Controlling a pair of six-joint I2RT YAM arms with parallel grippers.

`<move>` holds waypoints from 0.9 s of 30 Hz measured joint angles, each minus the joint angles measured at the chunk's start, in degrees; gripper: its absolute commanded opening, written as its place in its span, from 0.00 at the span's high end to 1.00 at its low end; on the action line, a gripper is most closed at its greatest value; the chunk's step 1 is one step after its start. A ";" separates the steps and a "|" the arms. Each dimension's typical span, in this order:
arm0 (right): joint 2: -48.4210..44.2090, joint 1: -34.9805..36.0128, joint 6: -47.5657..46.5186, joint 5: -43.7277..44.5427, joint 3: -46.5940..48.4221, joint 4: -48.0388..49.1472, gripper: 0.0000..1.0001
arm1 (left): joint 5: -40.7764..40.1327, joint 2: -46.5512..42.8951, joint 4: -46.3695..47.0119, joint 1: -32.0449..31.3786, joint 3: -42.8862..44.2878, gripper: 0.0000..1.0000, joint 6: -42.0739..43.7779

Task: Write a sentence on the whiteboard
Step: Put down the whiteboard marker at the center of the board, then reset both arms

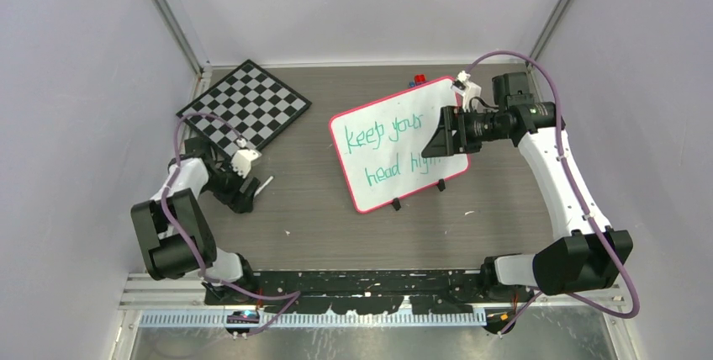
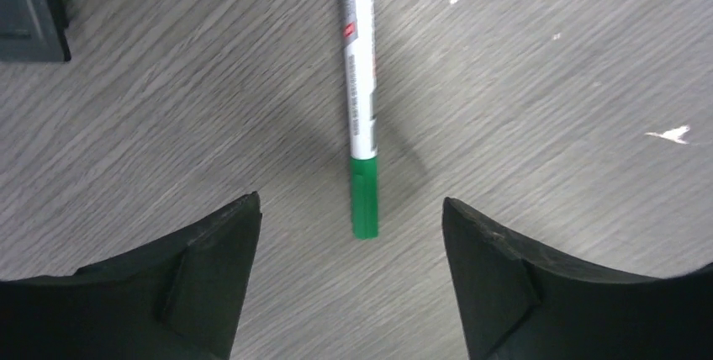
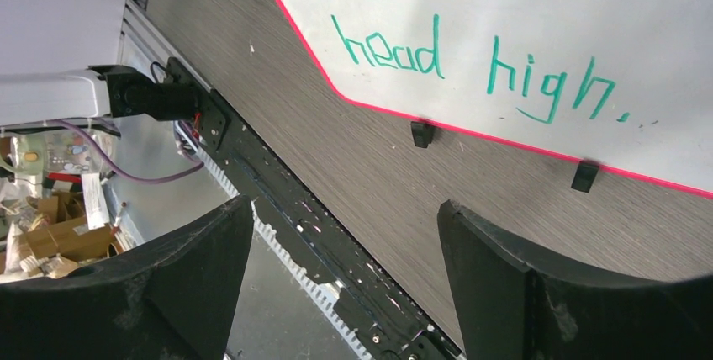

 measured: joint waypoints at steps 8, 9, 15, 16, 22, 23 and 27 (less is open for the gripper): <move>0.00 -3.37 -4.15 2.03 0.90 -2.62 0.10 | -1.79 -1.75 -11.26 -9.29 15.10 0.00 -6.97; 0.07 -4.44 -4.70 2.23 1.49 -3.17 0.09 | -1.38 -1.25 -12.61 -9.66 18.53 0.00 -8.33; 2.56 -14.67 -8.63 2.71 8.15 -4.96 0.09 | 2.32 4.31 -18.25 -9.62 39.52 0.00 -18.97; 3.30 -16.72 -9.25 2.58 9.40 -5.20 0.09 | 2.51 4.57 -18.32 -9.62 41.13 0.00 -20.79; 8.76 -28.46 -12.24 1.46 12.74 -5.51 0.09 | 2.21 4.26 -15.21 -9.62 44.87 0.00 -32.35; 9.99 -30.12 -12.59 1.27 12.76 -5.55 0.09 | 1.95 4.11 -14.25 -9.62 44.41 0.00 -33.99; 15.26 -35.45 -13.64 0.39 12.26 -5.46 0.09 | 0.68 2.58 -9.90 -9.62 38.91 0.00 -39.74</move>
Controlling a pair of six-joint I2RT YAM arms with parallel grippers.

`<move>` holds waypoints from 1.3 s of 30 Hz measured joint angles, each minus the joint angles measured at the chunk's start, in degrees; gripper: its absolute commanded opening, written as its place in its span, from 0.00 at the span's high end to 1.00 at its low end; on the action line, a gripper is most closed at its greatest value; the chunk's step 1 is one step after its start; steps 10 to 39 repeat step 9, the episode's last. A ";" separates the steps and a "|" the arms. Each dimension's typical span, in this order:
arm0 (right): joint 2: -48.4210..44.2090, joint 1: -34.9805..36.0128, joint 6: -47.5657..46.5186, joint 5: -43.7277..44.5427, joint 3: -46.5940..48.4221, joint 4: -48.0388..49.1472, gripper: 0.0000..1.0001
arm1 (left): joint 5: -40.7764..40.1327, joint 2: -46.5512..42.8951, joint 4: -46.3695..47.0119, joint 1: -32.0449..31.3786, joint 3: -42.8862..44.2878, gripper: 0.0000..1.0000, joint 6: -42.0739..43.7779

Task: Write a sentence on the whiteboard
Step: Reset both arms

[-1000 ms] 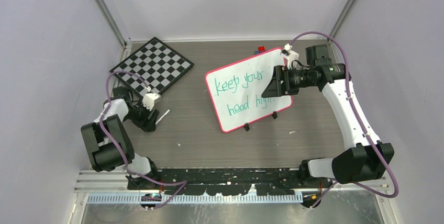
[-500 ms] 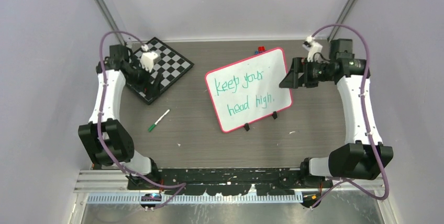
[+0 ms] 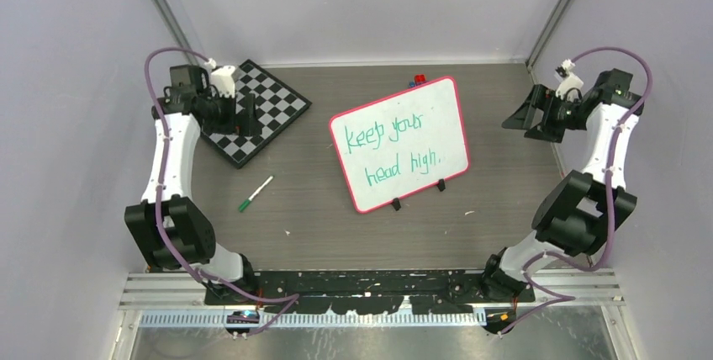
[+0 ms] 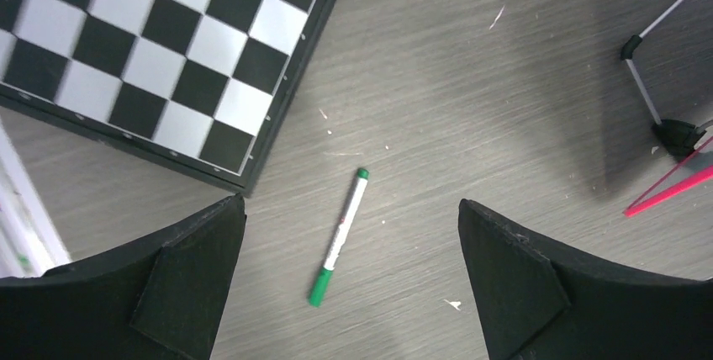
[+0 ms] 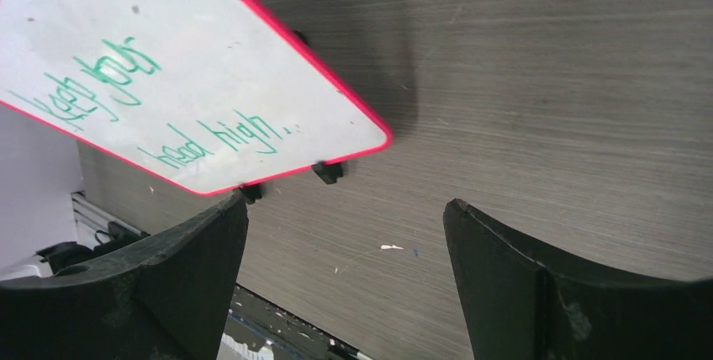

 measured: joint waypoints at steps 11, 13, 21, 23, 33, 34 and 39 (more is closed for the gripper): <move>5.92 -5.35 -2.51 -0.39 -3.93 0.39 0.09 | -1.27 -0.79 3.19 0.00 -9.42 0.00 -6.82; 5.92 -5.35 -2.51 -0.39 -3.93 0.39 0.09 | -1.27 -0.79 3.19 0.00 -9.42 0.00 -6.82; 5.92 -5.35 -2.51 -0.39 -3.93 0.39 0.09 | -1.27 -0.79 3.19 0.00 -9.42 0.00 -6.82; 5.92 -5.35 -2.51 -0.39 -3.93 0.39 0.09 | -1.27 -0.79 3.19 0.00 -9.42 0.00 -6.82; 5.92 -5.35 -2.51 -0.39 -3.93 0.39 0.09 | -1.27 -0.79 3.19 0.00 -9.42 0.00 -6.82; 5.92 -5.35 -2.51 -0.39 -3.93 0.39 0.09 | -1.27 -0.79 3.19 0.00 -9.42 0.00 -6.82; 5.92 -5.35 -2.51 -0.39 -3.93 0.39 0.09 | -1.27 -0.79 3.19 0.00 -9.42 0.00 -6.82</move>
